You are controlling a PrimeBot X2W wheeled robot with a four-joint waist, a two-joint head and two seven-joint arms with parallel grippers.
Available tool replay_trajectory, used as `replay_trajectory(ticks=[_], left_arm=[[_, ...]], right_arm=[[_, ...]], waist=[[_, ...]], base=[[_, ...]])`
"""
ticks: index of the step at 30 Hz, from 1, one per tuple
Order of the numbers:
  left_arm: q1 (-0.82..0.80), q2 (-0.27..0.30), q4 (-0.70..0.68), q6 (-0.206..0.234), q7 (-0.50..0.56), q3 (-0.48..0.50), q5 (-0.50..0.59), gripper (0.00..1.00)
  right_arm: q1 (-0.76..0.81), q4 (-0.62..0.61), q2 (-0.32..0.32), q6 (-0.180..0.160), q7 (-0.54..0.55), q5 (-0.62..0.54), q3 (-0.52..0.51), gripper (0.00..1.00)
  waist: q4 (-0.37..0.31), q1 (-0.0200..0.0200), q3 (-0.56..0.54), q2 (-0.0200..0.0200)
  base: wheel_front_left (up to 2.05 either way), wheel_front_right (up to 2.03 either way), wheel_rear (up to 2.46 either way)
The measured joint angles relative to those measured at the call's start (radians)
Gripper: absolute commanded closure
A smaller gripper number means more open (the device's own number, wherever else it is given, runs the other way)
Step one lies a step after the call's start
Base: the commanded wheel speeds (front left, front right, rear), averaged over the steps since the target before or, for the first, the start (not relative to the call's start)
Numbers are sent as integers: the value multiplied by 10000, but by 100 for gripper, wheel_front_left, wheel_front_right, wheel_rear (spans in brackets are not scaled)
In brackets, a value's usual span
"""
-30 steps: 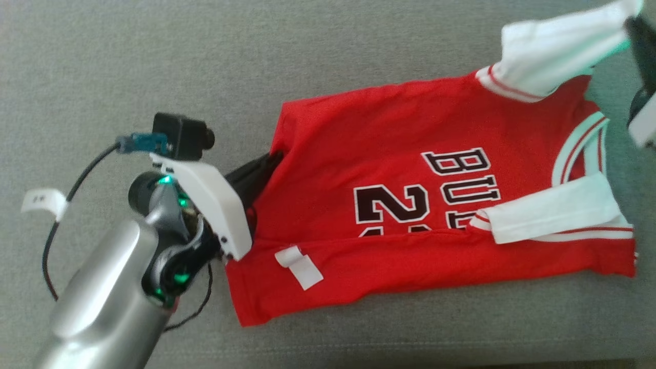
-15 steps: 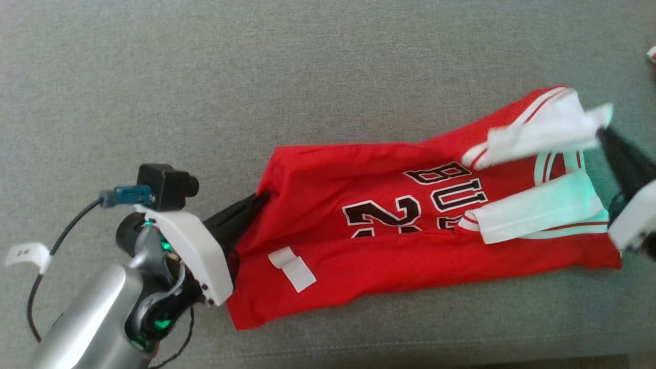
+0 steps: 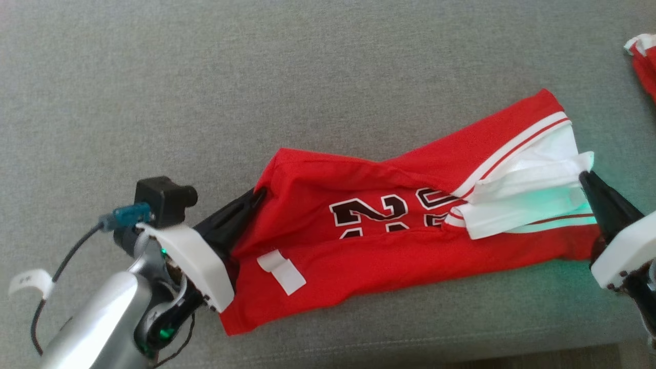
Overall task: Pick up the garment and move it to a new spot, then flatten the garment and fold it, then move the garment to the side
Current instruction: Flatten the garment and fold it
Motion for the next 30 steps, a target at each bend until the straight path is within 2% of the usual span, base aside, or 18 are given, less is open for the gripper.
replay_trajectory(ticks=[7, 10, 11, 12, 15, 16, 17, 21, 25, 30], left_arm=[[223, 272, -104, -54, -982, -295, 715, 100], [543, 594, -94, -36, -1509, -721, 1664, 100], [602, 658, -61, 35, -1693, -849, 2010, 92], [641, 667, 12, 94, -1852, -934, 2276, 84], [657, 677, 341, 178, -2176, -1323, 2934, 53], [657, 675, 481, 182, -2282, -1476, 3147, 20], [662, 675, 648, 182, -2330, -1622, 3344, 0], [841, 621, 1152, 196, -2621, -1921, 3691, 0], [1132, 500, 1572, 604, -3290, -1866, 3764, 0], [1234, 58, 1281, 1081, -3873, -1455, 3703, 0]], right_arm=[[359, -228, 173, 2, 2, -4, -150, 100], [703, -65, 173, 2, 301, -226, 56, 100], [782, 27, 125, 0, 401, -337, 165, 35], [823, 151, 73, 0, 508, -454, 245, 0], [814, 362, -10, 0, 583, -757, 171, 0], [803, 387, -81, 2, 621, -823, 165, 0], [773, 389, -96, 2, 648, -823, 150, 0], [698, 380, -96, 2, 736, -821, 63, 0], [182, 431, -88, 0, 815, -859, -282, 0], [-766, 991, 33, 0, 884, -1244, -489, 0]], waist=[[-65, 0, -220, 0], [-131, 0, -312, 0], [-134, 0, -328, 0], [-136, 0, -352, 0], [-124, 0, -435, 0], [-117, 0, -470, 0], [-111, 0, -505, 0], [-105, 0, -622, 0], [-98, 0, -805, 0], [-22, 0, -944, 0]], base=[[0, 0, 0], [0, 0, 0], [0, 0, 0], [0, 0, 0], [0, 0, 0], [0, 0, 0], [0, 0, 0], [0, 0, 0], [0, 0, 0], [0, 0, 0]])
